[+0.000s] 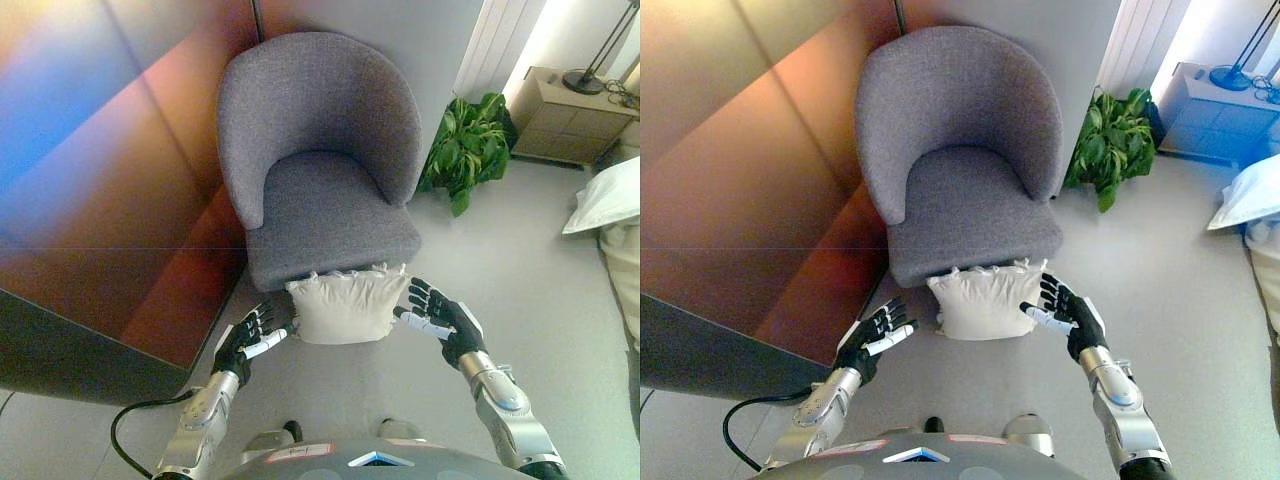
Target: Pick up the pillow and put it on the sofa.
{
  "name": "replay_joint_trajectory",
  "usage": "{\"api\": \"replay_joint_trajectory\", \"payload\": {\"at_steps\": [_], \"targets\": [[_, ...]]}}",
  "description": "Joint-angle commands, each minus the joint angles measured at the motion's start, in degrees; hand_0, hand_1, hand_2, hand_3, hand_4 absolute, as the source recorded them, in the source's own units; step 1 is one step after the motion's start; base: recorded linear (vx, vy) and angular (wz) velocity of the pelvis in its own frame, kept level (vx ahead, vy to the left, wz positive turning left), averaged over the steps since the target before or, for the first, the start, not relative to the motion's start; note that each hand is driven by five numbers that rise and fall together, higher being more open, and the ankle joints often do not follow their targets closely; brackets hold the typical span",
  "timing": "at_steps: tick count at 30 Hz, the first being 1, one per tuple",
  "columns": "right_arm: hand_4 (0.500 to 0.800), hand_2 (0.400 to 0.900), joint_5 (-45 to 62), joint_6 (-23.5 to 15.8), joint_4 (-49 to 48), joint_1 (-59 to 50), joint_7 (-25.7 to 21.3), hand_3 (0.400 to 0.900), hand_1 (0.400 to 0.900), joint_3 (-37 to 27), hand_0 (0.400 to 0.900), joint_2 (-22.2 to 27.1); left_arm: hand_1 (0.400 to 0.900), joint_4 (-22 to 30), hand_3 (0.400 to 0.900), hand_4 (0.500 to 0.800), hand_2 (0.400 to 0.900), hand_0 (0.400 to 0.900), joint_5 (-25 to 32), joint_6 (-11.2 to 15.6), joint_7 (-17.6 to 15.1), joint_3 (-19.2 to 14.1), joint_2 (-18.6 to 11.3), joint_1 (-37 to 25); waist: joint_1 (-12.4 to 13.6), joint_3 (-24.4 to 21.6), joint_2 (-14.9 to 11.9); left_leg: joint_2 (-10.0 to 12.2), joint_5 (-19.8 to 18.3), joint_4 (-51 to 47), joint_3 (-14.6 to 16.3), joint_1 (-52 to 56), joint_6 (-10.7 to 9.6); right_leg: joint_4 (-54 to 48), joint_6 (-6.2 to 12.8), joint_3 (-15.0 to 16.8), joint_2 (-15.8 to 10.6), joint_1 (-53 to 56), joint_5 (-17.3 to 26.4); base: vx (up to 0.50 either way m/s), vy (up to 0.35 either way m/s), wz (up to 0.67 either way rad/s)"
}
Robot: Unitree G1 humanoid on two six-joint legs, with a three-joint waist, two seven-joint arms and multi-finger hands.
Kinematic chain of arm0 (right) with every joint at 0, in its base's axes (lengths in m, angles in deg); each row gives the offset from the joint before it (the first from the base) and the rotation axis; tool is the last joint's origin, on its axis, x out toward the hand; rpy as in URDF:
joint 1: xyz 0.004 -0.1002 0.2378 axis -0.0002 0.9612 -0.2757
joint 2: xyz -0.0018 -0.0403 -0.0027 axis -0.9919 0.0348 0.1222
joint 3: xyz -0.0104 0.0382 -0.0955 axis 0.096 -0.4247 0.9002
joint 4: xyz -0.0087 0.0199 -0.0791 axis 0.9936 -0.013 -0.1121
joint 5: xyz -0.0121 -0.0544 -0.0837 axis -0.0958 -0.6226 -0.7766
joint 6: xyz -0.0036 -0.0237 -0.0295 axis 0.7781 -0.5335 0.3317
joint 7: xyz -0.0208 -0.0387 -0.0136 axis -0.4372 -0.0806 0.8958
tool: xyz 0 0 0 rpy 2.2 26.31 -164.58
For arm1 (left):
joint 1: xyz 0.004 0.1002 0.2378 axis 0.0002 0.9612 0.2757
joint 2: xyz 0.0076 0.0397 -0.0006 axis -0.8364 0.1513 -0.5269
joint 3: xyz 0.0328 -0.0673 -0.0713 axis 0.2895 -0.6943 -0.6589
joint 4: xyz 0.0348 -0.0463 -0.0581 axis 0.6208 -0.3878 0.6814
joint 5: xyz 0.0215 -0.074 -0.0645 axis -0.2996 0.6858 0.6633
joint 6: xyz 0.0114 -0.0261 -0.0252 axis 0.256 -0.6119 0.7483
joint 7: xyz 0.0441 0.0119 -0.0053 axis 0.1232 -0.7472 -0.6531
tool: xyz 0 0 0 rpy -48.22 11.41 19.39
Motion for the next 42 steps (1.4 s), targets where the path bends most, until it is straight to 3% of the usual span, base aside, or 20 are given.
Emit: {"api": "replay_joint_trajectory", "payload": {"at_steps": [1, 7, 11, 13, 15, 18, 21, 24, 27, 31, 33, 35, 37, 40, 42], "targets": [[0.800, 0.900, 0.0, -4.8, -4.4, -3.6, 0.4, 0.900, 0.900, -0.3, 0.900, 1.1, 0.900, 4.3, 0.900, 0.800, 0.900, 0.900, -0.7, 4.0, 0.3, -4.3, -1.6, -2.0, -0.4, -1.1, -1.2, 0.4, -3.4, 3.4, 0.2, -0.7, -0.3, -0.1, -0.60, 0.1, 0.1, -3.8, 4.4, -0.01, -0.066, -0.03], [0.800, 0.900, 0.5, -5.2, -4.8, -4.0, 0.0, 0.900, 0.900, -0.5, 0.900, 1.6, 0.900, 4.4, 0.900, 0.800, 0.900, 0.900, -1.1, 4.1, -0.2, -4.1, -1.8, -2.6, -0.5, -0.4, -0.9, 2.2, -3.3, 4.9, 0.4, -1.7, -1.3, -0.2, -1.28, 0.4, 1.4, -4.0, 3.4, 0.00, -0.097, 0.00], [0.800, 0.900, 1.5, -5.5, -5.5, -4.5, 0.1, 0.900, 0.900, -0.6, 0.900, 2.1, 0.900, 5.2, 0.900, 0.800, 0.900, 0.900, -1.1, 4.1, 0.0, -3.4, -2.3, -2.9, -0.6, 0.6, -0.9, 4.5, -4.0, 8.6, 0.0, -3.0, -2.5, 0.5, -2.50, 1.1, 3.3, -4.2, 2.1, 0.01, -0.166, -0.02], [0.800, 0.900, 2.0, -5.7, -5.8, -5.0, -0.1, 0.900, 0.900, -0.4, 0.900, 2.2, 0.900, 5.3, 0.900, 0.800, 0.900, 0.900, -0.6, 4.0, 0.0, -3.5, -2.1, -3.0, -0.2, 1.7, -1.1, 6.1, -3.7, 15.3, -0.6, -5.5, -3.3, 0.6, -3.63, 2.1, 4.8, -3.7, 1.0, 0.00, -0.242, -0.13], [0.800, 0.900, 2.3, -6.1, -5.9, -5.5, -0.6, 0.900, 0.900, -0.5, 0.900, 2.8, 0.900, 5.6, 0.900, 0.800, 0.900, 0.900, -0.1, 3.7, 0.1, -2.9, -1.8, -3.4, 0.6, 4.2, -0.8, 7.9, -1.1, 29.5, -2.0, -10.5, -3.7, 0.6, -5.65, 2.3, 6.8, -2.0, 0.1, -0.02, -0.243, -0.07], [0.800, 0.900, 2.0, -6.1, -5.9, -6.0, -1.5, 0.900, 0.900, -0.6, 0.900, 3.4, 0.900, 6.1, 0.900, 0.800, 0.900, 0.900, 0.2, 3.5, 0.1, -2.2, -1.6, -3.7, 1.6, 6.0, -1.0, 7.3, 3.1, 40.0, -4.0, -15.6, -3.0, -0.6, -7.27, 1.6, 7.9, 0.2, -1.2, 0.04, -0.135, -0.04], [0.800, 0.900, 1.7, -6.3, -5.8, -7.2, -2.7, 0.900, 0.900, -1.4, 0.900, 3.2, 0.900, 6.6, 0.900, 0.800, 0.900, 0.900, -0.4, 3.8, -0.5, -1.7, -1.7, -4.9, 1.9, 6.5, -0.6, 6.3, 2.4, 36.0, -2.8, -20.1, -2.9, -1.7, -6.82, 1.4, 7.9, 2.0, -2.2, 0.12, -0.011, -0.01], [0.800, 0.900, 2.0, -6.9, -5.0, -8.8, -3.9, 0.900, 0.900, -1.0, 0.900, 3.2, 0.900, 6.4, 0.900, 0.800, 0.900, 0.900, -0.2, 4.0, -1.4, -0.5, -2.3, -6.8, 2.9, 7.0, -0.5, 5.5, 2.7, 25.7, -0.8, -24.1, -2.8, -2.0, -6.02, 2.0, 7.9, 2.4, -2.6, 0.18, 0.072, -0.17], [0.800, 0.900, 1.4, -7.2, -4.2, -9.8, -4.8, 0.900, 0.900, -0.1, 0.900, 3.2, 0.900, 6.0, 0.900, 0.800, 0.900, 0.900, -0.3, 4.5, -2.5, 0.6, -2.2, -7.4, 4.8, 7.4, 0.8, 4.8, 11.2, 11.1, 0.0, -26.7, -4.4, -3.3, -5.14, 2.7, 9.5, 4.4, -3.6, 0.29, 0.126, -0.30], [0.800, 0.900, 0.7, -7.3, -3.3, -11.3, -5.8, 0.900, 0.900, 1.0, 0.900, 3.0, 0.900, 5.7, 0.900, 0.800, 0.900, 0.900, -0.2, 4.8, -3.8, 0.8, -2.4, -8.2, 6.5, 7.0, 1.0, 5.5, 15.6, 6.9, 1.9, -28.5, -6.1, -4.2, -3.97, 3.5, 9.2, 7.7, -5.5, 0.28, 0.113, -0.33], [0.800, 0.900, -0.1, -7.0, -3.0, -12.1, -5.7, 0.900, 0.900, 1.5, 0.900, 2.3, 0.900, 5.6, 0.900, 0.800, 0.900, 0.900, 0.2, 5.0, -4.4, 0.4, -2.6, -8.6, 7.1, 5.8, 0.5, 5.4, 13.6, 10.4, 2.2, -28.3, -4.1, -3.2, -3.50, 3.8, 7.6, 10.8, -8.5, 0.37, 0.176, -0.29], [0.800, 0.900, -0.2, -6.9, -2.1, -12.3, -5.8, 0.900, 0.900, 1.9, 0.900, 1.2, 0.900, 4.7, 0.900, 0.800, 0.900, 0.900, -0.3, 5.0, -5.0, 0.4, -3.7, -9.6, 7.7, 4.2, -1.7, 4.2, 10.1, 15.0, 2.4, -28.8, -2.0, 0.4, -2.96, 4.0, 4.5, 12.2, -10.4, 0.52, 0.203, -0.23], [0.800, 0.900, 0.7, -7.0, -1.1, -13.0, -5.7, 0.900, 0.900, 2.8, 0.900, -0.5, 0.900, 4.8, 0.900, 0.800, 0.900, 0.900, -0.4, 5.1, -5.9, 0.0, -5.1, -11.1, 8.0, 3.3, -3.7, 3.0, 7.3, 15.3, 2.6, -26.7, 0.3, 10.1, -2.21, 5.6, 2.1, 9.1, -7.2, 0.47, 0.239, -0.03], [0.800, 0.900, 0.1, -6.9, -1.7, -14.5, -5.6, 0.900, 0.900, 4.1, 0.900, -1.2, 0.900, 6.5, 0.900, 0.800, 0.900, 0.900, -0.9, 5.3, -6.3, -0.7, -7.4, -12.4, 6.4, 4.8, -4.1, 0.2, 4.0, 13.1, 2.5, -22.2, 4.1, 31.9, -0.52, 8.2, 0.3, -2.5, 5.5, 0.27, 0.333, 0.19], [0.800, 0.900, -0.8, -6.9, -1.3, -16.6, -6.2, 0.900, 0.900, 5.3, 0.900, -2.0, 0.900, 7.4, 0.900, 0.800, 0.900, 0.900, -0.7, 5.3, -7.3, -1.2, -8.5, -13.3, 5.7, 6.2, -3.5, -0.7, 1.7, 11.7, 2.9, -18.8, 5.8, 39.5, -0.10, 5.8, -1.5, -7.2, 6.1, 0.30, 0.284, -0.02]]}}
